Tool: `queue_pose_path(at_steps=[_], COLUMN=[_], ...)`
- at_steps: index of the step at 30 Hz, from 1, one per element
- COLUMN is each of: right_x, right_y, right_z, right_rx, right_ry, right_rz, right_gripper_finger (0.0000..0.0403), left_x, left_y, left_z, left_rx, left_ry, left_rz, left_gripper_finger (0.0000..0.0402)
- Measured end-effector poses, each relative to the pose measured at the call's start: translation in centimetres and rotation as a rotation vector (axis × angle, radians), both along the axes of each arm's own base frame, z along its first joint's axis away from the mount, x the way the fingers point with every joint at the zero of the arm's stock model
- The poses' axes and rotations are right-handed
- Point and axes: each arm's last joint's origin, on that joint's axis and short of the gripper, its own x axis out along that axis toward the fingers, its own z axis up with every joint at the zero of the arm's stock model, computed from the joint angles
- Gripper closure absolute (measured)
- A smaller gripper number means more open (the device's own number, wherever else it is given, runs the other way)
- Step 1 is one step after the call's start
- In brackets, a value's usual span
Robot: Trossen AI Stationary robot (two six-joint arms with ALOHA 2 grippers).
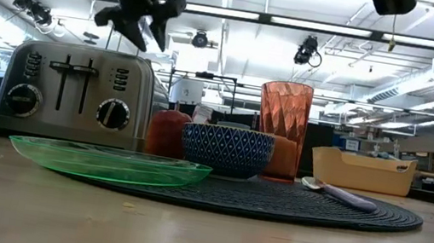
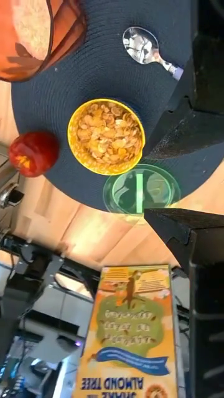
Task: Arrange a breakfast setting
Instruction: Put the toasted bread from the toaster on top of the transparent green plate on the placemat
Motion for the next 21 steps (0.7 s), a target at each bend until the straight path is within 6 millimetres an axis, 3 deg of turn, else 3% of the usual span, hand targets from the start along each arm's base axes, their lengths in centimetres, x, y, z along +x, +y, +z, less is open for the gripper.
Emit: queue_pose_path(at_steps=[12, 21], right_x=[0.0, -0.1], right_y=[-0.3, -0.3], right_z=[0.0, -0.1], right_rx=[-0.04, -0.078], right_ry=[0.026, 0.041], right_rz=[0.107, 0.142], right_gripper_finger=[0.0259, 0.0259], left_x=[1.4, 1.1], left_y=[2.6, 3.2], left_z=[-3.0, -2.9], left_rx=[-0.026, -0.001], left_ry=[0.1, 0.104], left_rz=[0.093, 0.137], left_gripper_finger=[0.0231, 0.03])
